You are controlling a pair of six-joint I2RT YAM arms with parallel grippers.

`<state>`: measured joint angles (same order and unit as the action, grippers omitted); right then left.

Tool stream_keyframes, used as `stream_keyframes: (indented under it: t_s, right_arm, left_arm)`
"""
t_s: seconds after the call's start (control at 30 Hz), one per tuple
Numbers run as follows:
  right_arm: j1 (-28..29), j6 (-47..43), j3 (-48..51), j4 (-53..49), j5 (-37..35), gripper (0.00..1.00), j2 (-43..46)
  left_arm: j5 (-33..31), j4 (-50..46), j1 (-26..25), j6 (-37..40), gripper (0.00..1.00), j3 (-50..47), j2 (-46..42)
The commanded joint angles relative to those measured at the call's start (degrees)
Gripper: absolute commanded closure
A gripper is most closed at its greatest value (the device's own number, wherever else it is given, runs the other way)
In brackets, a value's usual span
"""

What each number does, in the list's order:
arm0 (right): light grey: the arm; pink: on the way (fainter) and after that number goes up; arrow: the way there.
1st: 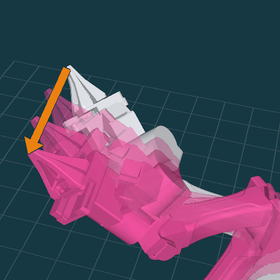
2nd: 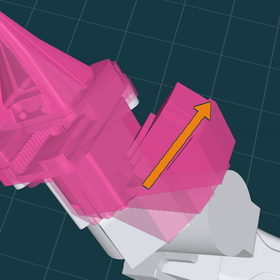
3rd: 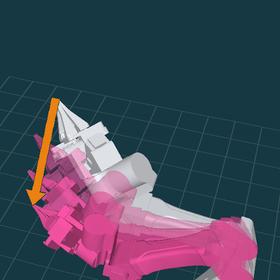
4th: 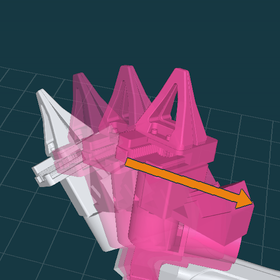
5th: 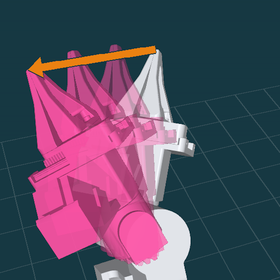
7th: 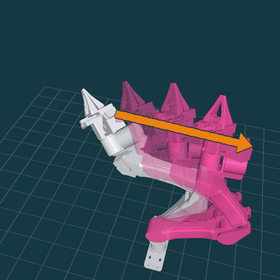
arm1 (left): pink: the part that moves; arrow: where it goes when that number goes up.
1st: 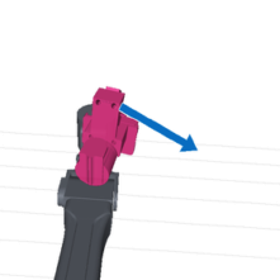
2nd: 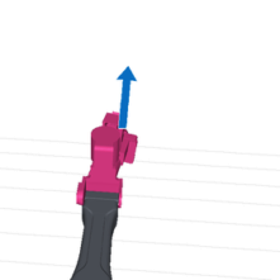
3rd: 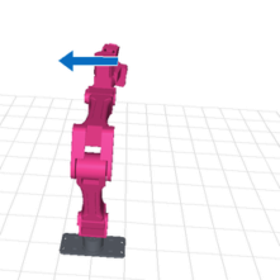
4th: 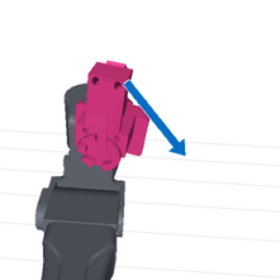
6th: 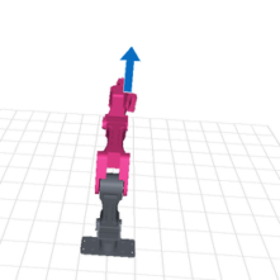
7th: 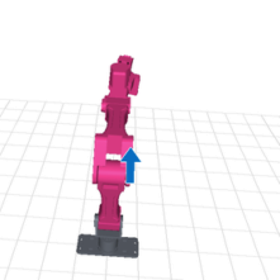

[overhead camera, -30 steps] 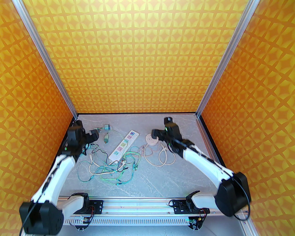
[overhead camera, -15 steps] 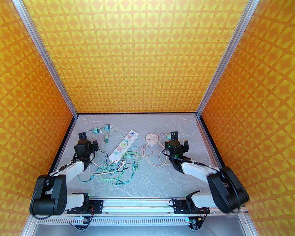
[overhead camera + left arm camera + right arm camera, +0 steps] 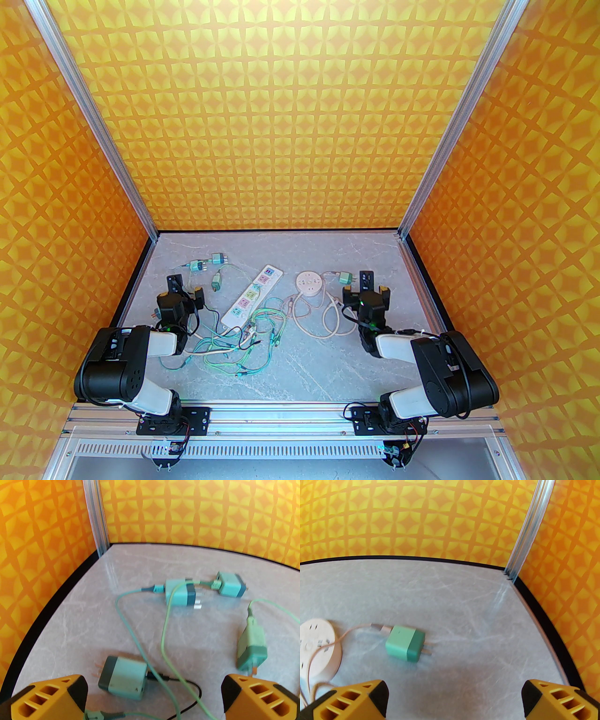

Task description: Pull the plug off the socket

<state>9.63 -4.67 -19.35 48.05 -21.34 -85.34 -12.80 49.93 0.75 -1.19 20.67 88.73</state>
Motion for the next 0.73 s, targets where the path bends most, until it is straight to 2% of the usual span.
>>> stream_keyframes:
  t_s: [0.0, 0.07, 0.17, 0.7]
  right_arm:
    - [-0.97, 1.18, 0.61, 10.26, 4.66, 0.02, -3.69]
    - [-1.32, 3.05, -1.97, 1.25, 4.43, 0.01, -1.32]
    - [-1.54, 3.16, -1.41, 3.66, 3.03, 0.02, -2.0]
    - [-1.54, 3.44, -1.75, 2.92, 2.96, 0.01, -1.78]
  left_arm:
    - [1.33, 3.12, 0.12, 0.87, 0.01, 0.21, 0.07]
    - [1.33, 3.73, 0.12, 0.97, 0.01, 0.12, 0.26]
    - [1.31, 3.48, 0.12, 0.99, 0.01, 0.12, 0.21]
    - [1.31, 3.33, 0.12, 0.99, 0.01, 0.16, 0.13]
